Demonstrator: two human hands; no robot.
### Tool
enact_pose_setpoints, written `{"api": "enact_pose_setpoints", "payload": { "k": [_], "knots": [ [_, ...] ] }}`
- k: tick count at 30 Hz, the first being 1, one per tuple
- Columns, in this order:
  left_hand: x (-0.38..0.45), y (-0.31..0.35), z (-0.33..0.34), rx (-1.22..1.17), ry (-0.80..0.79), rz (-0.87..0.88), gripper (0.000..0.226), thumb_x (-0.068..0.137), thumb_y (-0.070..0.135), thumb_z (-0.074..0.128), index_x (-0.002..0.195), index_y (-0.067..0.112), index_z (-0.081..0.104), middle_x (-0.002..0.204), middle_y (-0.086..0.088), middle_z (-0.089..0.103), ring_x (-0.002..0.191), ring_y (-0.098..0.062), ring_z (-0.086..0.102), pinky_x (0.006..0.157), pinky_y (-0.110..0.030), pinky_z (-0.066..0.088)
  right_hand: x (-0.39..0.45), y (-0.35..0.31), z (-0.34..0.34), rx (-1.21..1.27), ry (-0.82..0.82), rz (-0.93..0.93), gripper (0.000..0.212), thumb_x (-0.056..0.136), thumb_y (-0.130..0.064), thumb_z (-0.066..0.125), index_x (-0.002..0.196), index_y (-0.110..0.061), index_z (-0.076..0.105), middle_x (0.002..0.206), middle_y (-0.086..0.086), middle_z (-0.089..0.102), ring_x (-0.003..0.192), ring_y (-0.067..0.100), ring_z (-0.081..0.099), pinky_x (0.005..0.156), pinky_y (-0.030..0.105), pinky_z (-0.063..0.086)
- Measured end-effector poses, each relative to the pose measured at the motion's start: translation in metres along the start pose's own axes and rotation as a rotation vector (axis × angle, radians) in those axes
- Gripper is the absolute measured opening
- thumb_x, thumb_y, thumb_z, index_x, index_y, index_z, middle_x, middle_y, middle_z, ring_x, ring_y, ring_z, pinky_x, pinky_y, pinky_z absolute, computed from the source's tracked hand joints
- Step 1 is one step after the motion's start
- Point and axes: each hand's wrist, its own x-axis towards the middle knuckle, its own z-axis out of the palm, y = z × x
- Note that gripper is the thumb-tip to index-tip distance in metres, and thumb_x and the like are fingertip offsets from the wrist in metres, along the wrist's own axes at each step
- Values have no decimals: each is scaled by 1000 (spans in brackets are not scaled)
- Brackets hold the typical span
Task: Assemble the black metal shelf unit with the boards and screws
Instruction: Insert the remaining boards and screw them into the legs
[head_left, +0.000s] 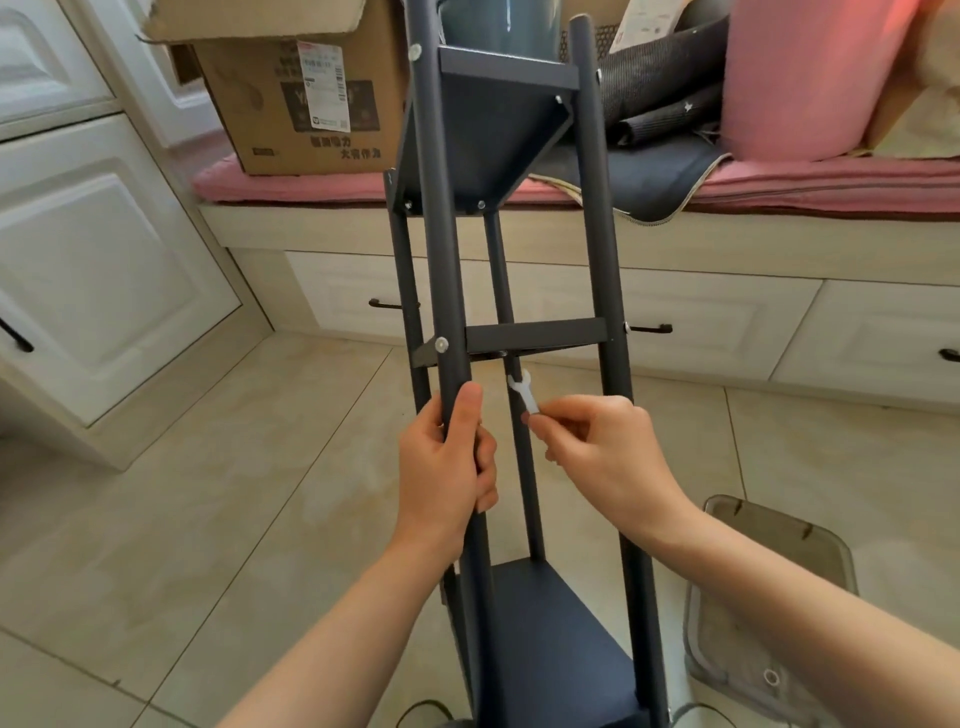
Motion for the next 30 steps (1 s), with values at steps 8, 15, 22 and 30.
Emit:
{"api": "enact_pose_setpoints", "payload": {
  "k": [8,15,22,30],
  "knots": [
    [-8,-2,-8,42,44,16,36,85,60,55,65,30,55,55,-3,50,36,-14,40,34,-23,35,9,3,12,49,-50,74,17,96,-21,61,102,-12,74,71,-5,67,62,2,62,60,13,50],
    [-14,-5,-10,33,73,26,36,85,60,55,68,28,54,55,-3,49,36,-14,40,34,-23,35,11,-1,26,107,-29,40,15,95,-19,61,101,-12,73,74,-5,70,63,6,65,65,18,55],
    [-16,-4,-8,20,88,38,35,86,57,55,73,24,56,55,-2,49,36,-13,40,33,-23,35,13,-2,31,114,-33,4,15,97,-17,60,103,-14,73,75,-6,69,69,8,66,68,20,57],
    [-21,0,1,23,56,42,28,86,57,54,65,38,60,53,-1,47,37,-12,40,34,-23,35,16,-2,34,122,4,8,17,98,-19,58,105,-16,74,74,-9,67,71,2,63,69,15,53]
  ]
}}
